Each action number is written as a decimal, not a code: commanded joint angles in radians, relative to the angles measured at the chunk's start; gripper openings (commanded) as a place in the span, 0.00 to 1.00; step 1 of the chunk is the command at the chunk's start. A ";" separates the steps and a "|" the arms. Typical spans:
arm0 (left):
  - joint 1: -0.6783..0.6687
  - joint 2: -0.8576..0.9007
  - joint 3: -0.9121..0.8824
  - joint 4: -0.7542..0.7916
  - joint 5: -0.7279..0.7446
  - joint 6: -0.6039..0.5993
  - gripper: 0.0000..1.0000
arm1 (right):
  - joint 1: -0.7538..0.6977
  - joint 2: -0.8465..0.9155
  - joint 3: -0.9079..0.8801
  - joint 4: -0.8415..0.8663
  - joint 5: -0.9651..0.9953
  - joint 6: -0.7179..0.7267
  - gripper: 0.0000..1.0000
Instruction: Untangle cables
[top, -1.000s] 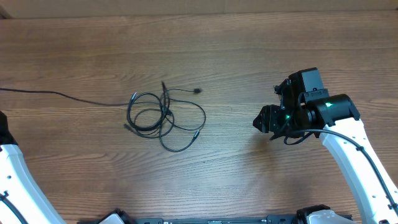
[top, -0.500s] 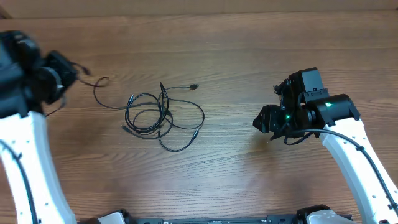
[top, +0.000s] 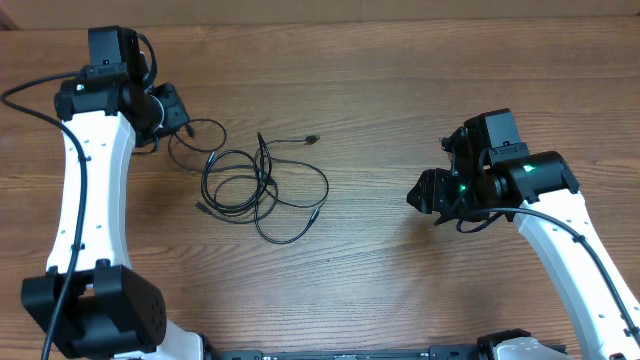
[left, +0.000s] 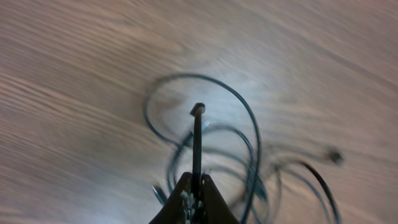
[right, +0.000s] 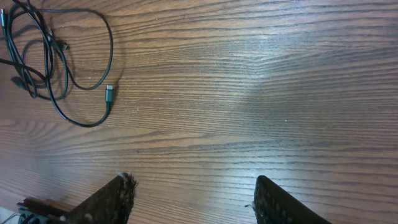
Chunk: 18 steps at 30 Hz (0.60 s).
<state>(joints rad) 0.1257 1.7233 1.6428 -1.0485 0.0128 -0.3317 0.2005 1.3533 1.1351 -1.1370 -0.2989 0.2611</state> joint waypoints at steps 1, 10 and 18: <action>0.013 0.014 0.015 0.036 -0.100 -0.005 0.13 | -0.005 0.000 0.010 0.006 0.010 -0.003 0.60; 0.013 0.080 0.015 0.027 -0.181 -0.013 0.12 | -0.005 0.000 0.010 0.005 0.010 -0.003 0.60; 0.013 0.197 0.015 -0.049 -0.180 -0.034 0.49 | -0.005 0.000 0.010 0.005 0.010 -0.003 0.60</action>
<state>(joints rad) 0.1352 1.8816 1.6436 -1.0863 -0.1513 -0.3443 0.2005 1.3533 1.1351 -1.1370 -0.2985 0.2611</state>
